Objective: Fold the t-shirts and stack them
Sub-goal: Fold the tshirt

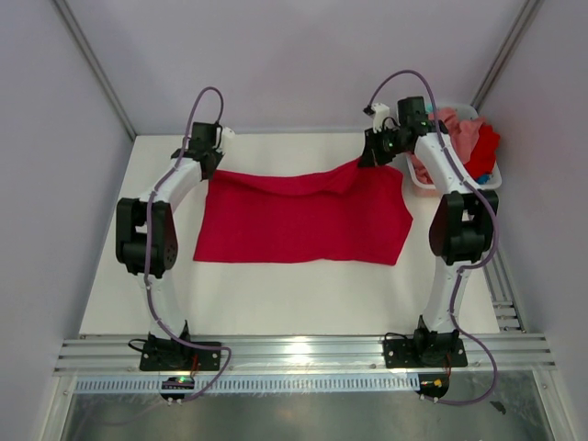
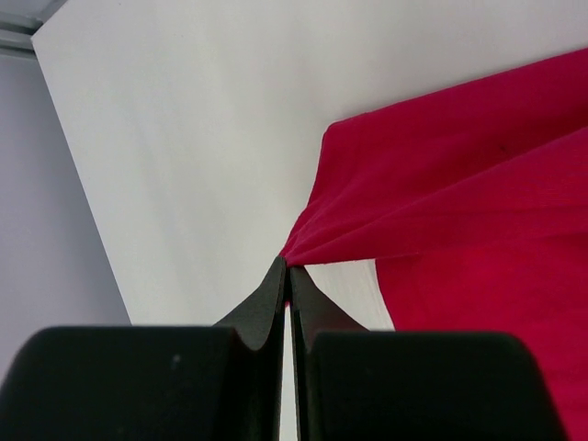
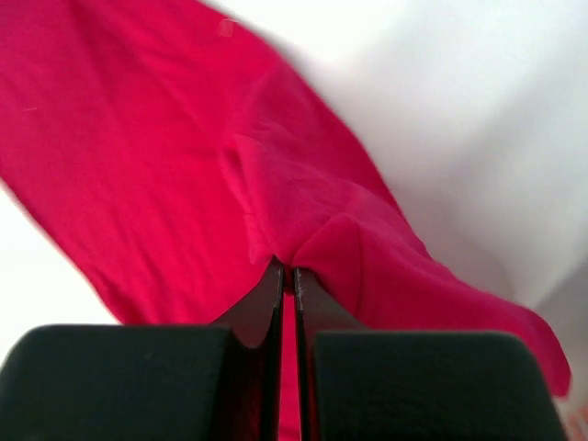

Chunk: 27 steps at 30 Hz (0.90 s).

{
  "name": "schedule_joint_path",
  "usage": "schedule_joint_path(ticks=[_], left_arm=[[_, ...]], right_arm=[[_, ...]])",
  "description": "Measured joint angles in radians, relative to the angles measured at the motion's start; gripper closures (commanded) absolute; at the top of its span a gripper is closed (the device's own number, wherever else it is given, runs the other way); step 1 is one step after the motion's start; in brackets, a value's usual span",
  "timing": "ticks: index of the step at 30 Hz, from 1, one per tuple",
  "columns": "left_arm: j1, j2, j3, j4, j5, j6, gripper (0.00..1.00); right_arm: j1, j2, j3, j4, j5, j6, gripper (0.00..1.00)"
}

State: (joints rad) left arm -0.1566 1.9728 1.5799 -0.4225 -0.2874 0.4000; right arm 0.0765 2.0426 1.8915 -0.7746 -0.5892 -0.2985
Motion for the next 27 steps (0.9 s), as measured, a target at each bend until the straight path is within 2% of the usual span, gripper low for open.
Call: schedule_joint_path(ticks=[4,7,10,15,27], left_arm=[[0.000,-0.001,-0.010,0.000,0.001,-0.006,1.00],[0.000,-0.002,-0.025,0.003,0.000,-0.008,1.00],[0.000,-0.002,-0.043,0.008,0.000,-0.008,1.00],[0.000,-0.003,-0.063,0.016,0.000,-0.013,1.00],[0.000,-0.003,-0.072,0.047,0.001,-0.064,1.00]], right_arm=[[-0.030,0.000,0.002,0.011,-0.190,-0.006,0.97],[-0.084,0.034,0.065,0.035,-0.294,0.069,0.97],[-0.126,0.053,0.090,0.085,-0.298,0.104,0.97],[-0.161,0.045,-0.015,0.216,-0.309,0.211,0.97],[-0.172,0.080,0.010,0.237,-0.405,0.221,0.97]])
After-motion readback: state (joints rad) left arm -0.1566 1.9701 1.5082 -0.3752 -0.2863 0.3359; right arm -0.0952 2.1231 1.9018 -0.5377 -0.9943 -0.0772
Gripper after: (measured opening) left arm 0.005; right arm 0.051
